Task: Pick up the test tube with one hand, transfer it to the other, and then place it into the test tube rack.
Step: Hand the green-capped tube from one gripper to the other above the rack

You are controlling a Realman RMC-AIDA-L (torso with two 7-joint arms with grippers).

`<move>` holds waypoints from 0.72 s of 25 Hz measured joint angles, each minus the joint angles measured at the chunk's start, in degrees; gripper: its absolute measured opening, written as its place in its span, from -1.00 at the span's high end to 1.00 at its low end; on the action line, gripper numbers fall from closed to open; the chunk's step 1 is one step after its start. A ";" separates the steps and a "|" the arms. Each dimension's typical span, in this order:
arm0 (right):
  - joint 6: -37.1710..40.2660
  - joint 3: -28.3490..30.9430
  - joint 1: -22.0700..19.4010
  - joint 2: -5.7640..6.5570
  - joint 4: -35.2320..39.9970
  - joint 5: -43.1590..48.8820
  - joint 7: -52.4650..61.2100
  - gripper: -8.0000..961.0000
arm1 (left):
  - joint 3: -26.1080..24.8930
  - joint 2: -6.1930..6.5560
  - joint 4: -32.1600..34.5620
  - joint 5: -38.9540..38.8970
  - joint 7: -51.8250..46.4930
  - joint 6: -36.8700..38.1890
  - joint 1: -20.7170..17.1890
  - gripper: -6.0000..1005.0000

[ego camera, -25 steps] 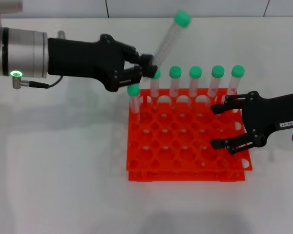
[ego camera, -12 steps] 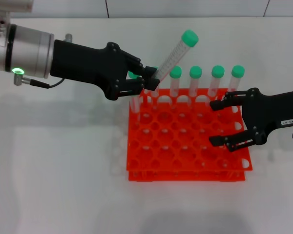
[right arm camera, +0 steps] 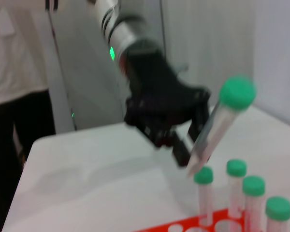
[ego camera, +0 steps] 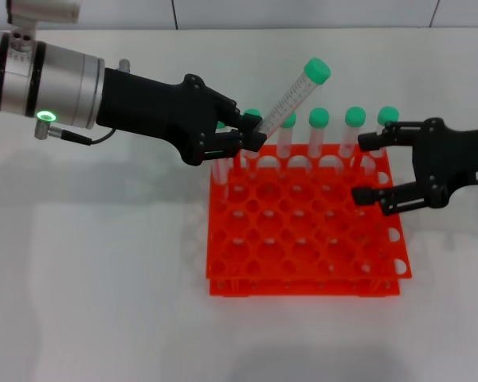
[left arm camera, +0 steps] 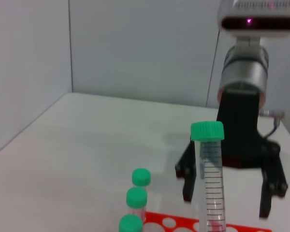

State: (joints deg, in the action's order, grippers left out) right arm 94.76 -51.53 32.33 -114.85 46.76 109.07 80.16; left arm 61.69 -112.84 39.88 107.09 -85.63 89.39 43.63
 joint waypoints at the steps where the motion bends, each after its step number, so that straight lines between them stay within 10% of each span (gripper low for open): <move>1: 0.57 0.73 0.04 -0.01 0.00 -0.23 0.38 -0.81 | 0.00 -0.04 -0.01 0.18 -0.06 -0.16 0.10 0.62; 18: 0.02 1.85 -0.18 -0.35 -7.46 -11.84 0.79 -0.81 | 0.27 -1.16 -0.07 3.49 -0.42 -2.28 1.49 0.62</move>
State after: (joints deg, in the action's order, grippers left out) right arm 94.78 -49.68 32.15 -115.20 39.30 97.23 80.95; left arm 61.96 -114.01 39.81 110.58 -86.04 87.11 45.12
